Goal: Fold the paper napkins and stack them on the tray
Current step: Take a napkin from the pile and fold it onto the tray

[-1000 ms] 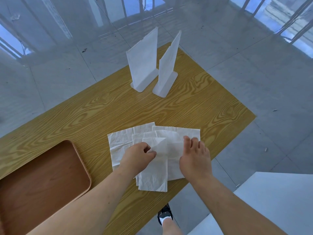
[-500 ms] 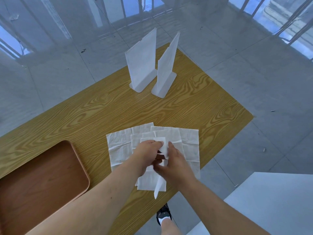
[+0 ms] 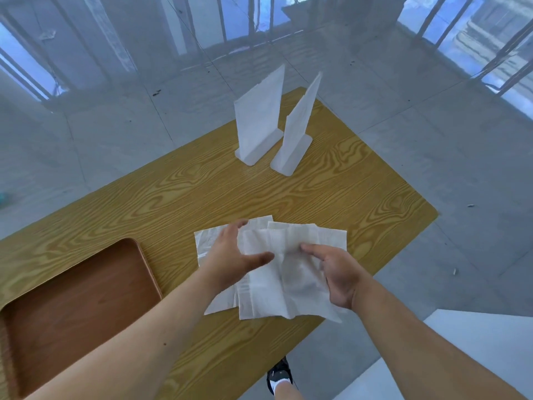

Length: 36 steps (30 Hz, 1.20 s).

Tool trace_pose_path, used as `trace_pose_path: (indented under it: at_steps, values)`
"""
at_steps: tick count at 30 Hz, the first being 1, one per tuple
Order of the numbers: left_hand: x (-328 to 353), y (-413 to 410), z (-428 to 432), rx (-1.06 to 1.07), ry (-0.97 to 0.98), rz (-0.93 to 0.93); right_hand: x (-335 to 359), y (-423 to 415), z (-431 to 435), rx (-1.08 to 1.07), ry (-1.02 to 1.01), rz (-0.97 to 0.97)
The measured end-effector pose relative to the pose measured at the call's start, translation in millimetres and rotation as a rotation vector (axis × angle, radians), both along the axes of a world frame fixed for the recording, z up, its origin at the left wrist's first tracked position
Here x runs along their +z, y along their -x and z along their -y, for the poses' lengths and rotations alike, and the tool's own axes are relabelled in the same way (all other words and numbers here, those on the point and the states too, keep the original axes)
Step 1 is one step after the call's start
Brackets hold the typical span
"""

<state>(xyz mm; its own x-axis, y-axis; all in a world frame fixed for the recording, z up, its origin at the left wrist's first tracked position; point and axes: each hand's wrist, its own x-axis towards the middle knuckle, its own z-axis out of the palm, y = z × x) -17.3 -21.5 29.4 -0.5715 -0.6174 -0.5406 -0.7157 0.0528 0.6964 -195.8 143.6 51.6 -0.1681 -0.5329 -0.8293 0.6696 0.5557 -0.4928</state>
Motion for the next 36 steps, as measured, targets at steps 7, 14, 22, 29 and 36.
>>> trace_pose_path:
  at_steps: [7, 14, 22, 29, 36]
  values:
    - [78.1, -27.6, 55.0, -0.341, -0.204, 0.033, 56.8, -4.3, 54.5, 0.385, 0.142, 0.134]
    - [115.3, -110.3, 78.7, -0.008, -0.470, -0.269, 82.8, -37.9, 92.8, 0.442, 0.274, 0.274]
    - [132.7, -224.3, 85.7, 0.509, -0.580, -0.558, 52.6, -166.6, 110.5, 0.429, 0.473, 0.456]
    - [129.8, -313.0, 89.7, 0.728, -0.511, -0.590, 75.4, -247.7, 162.1, 0.516, 0.458, 0.110]
    - [127.9, -344.3, 98.1, 0.729, -0.400, -0.513, 86.1, -257.4, 190.5, 0.476, 0.366, -0.421]
